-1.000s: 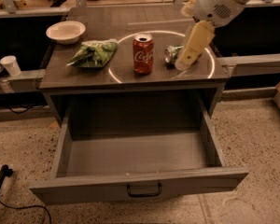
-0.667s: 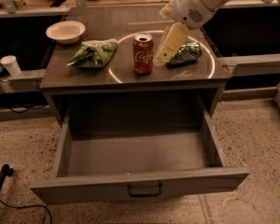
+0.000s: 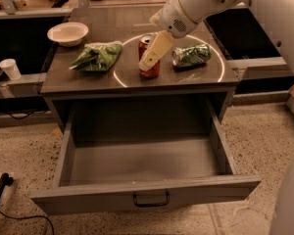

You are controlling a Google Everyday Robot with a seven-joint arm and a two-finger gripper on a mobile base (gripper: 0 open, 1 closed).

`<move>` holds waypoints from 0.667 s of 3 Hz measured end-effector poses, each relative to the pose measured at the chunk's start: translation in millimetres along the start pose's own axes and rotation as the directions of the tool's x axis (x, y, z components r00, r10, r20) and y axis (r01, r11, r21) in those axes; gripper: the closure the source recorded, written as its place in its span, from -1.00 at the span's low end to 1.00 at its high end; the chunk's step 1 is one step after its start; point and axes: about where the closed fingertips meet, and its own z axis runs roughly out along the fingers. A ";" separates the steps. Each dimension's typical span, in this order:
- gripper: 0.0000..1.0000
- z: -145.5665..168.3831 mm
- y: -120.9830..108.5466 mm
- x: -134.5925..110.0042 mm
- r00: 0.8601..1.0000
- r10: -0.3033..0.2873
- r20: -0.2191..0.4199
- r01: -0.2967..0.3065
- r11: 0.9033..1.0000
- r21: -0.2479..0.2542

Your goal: Place coke can into top drawer

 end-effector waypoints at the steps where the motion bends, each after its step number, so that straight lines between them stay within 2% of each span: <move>1: -1.00 17.9 -10.1 1.7 0.998 0.055 0.031 -0.055 0.998 -0.003; 2: -0.70 28.1 -13.6 7.8 0.992 0.099 0.078 -0.098 0.995 -0.021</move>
Offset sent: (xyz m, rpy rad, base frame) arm 0.0260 0.0039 -0.0305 0.1874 0.0981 -0.0679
